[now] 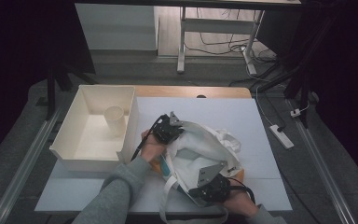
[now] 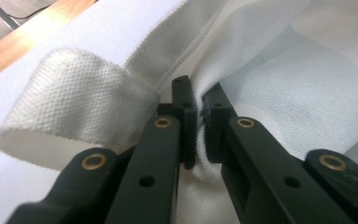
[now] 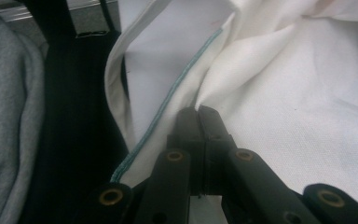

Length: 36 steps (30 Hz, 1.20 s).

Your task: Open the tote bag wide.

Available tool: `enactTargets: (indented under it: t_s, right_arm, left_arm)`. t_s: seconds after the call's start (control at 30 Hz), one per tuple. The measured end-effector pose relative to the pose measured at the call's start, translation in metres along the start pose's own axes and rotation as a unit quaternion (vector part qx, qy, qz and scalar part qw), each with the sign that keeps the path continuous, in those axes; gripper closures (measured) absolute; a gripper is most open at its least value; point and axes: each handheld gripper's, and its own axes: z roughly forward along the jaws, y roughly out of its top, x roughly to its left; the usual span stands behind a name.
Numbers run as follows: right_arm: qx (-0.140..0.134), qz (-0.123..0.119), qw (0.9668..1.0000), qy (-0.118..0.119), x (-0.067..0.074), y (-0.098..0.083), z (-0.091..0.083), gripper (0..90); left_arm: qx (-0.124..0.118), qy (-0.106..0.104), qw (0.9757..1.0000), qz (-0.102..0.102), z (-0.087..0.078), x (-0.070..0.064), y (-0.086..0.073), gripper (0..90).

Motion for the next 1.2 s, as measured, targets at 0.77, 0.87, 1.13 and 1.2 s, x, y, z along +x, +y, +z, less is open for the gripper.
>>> enactTargets:
  t_s: [0.77,0.87,1.13,1.2]
  right_arm:
    - [-0.025,0.004,0.9997,0.001,-0.006,-0.007,0.004,82.2]
    - [-0.043,0.012,0.9989,-0.013,-0.008,-0.006,0.000,72.8]
    - [-0.121,0.057,0.9879,-0.077,-0.019,-0.010,-0.023,58.9]
    - [-0.134,0.071,0.9838,-0.096,-0.023,-0.013,-0.029,56.7]
  left_arm:
    - [0.023,-0.059,0.9980,0.002,0.000,0.001,-0.002,65.5]
    - [0.022,-0.069,0.9974,0.003,-0.006,-0.001,0.000,57.0]
    - [-0.008,-0.094,0.9954,-0.013,-0.034,-0.001,0.005,42.6]
    - [-0.009,-0.098,0.9951,-0.009,-0.041,-0.003,0.005,40.3]
